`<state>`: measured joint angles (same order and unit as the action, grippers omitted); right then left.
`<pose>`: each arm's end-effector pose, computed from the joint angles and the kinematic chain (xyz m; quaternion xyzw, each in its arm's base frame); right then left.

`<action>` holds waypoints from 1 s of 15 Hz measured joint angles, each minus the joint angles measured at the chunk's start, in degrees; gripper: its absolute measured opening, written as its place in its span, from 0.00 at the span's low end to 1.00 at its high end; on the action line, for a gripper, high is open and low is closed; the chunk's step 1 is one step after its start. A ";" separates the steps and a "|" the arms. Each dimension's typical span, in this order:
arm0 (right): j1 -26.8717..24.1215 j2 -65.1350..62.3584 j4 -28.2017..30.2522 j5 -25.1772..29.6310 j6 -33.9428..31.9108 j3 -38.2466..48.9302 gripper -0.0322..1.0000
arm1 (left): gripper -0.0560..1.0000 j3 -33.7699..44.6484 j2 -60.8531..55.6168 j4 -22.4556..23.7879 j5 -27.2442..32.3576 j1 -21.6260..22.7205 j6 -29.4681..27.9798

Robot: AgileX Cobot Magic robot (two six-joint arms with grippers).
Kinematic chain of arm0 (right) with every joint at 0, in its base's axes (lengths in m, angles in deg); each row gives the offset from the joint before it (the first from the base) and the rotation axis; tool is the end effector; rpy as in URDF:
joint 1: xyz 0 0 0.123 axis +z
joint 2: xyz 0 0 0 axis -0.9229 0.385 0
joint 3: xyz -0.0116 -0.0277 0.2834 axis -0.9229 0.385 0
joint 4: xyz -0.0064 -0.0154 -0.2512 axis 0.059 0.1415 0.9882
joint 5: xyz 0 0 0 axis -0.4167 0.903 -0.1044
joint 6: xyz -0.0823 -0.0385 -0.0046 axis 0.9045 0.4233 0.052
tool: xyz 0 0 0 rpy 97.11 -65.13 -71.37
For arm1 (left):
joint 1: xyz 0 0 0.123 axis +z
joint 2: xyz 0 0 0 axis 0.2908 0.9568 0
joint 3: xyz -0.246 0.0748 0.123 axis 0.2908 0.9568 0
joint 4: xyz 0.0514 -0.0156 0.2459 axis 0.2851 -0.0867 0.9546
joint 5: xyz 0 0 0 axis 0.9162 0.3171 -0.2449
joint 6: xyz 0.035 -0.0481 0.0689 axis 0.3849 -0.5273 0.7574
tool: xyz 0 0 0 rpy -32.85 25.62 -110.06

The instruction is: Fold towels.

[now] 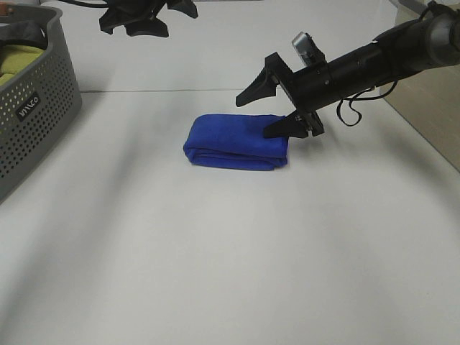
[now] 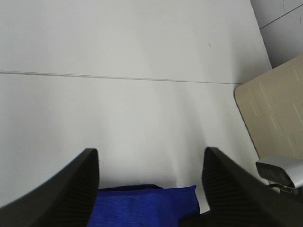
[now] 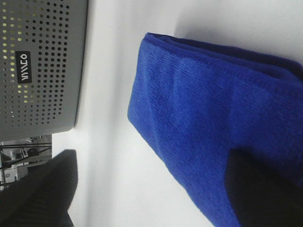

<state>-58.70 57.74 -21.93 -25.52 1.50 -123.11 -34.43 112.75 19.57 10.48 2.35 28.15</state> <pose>0.4555 0.1377 0.1247 -0.0120 0.8962 0.4317 0.1017 0.5048 -0.1657 0.2564 -0.0201 0.8901 -0.3093 0.3342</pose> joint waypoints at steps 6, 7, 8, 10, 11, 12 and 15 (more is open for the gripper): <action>0.00 0.00 4.98 0.29 -4.58 0.00 0.80 | 0.63 0.00 -1.66 1.03 4.53 0.00 4.47; 0.00 -0.17 5.27 1.72 -4.58 0.00 0.80 | 0.63 0.00 -3.15 2.35 6.59 0.00 5.33; 0.00 -1.09 6.36 3.61 -4.58 0.00 0.80 | 0.63 0.00 -4.87 4.13 9.28 0.00 5.84; 0.00 -5.39 9.91 6.42 -4.87 0.00 0.80 | 0.63 0.00 -7.62 7.96 15.36 0.00 6.02; 0.00 -7.96 12.26 7.16 -6.25 0.00 0.80 | 0.63 0.00 -9.00 10.14 18.85 0.00 6.02; 0.00 -10.71 15.13 7.85 -8.08 0.00 0.80 | 0.63 0.00 -10.20 12.78 22.00 0.00 6.02; 0.00 -19.54 26.87 10.60 -15.87 0.00 0.80 | 0.63 0.00 -13.64 19.25 27.90 0.00 3.38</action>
<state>-58.70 38.20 4.94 -14.92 -14.37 -123.11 -34.43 99.11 38.82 38.38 2.35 31.54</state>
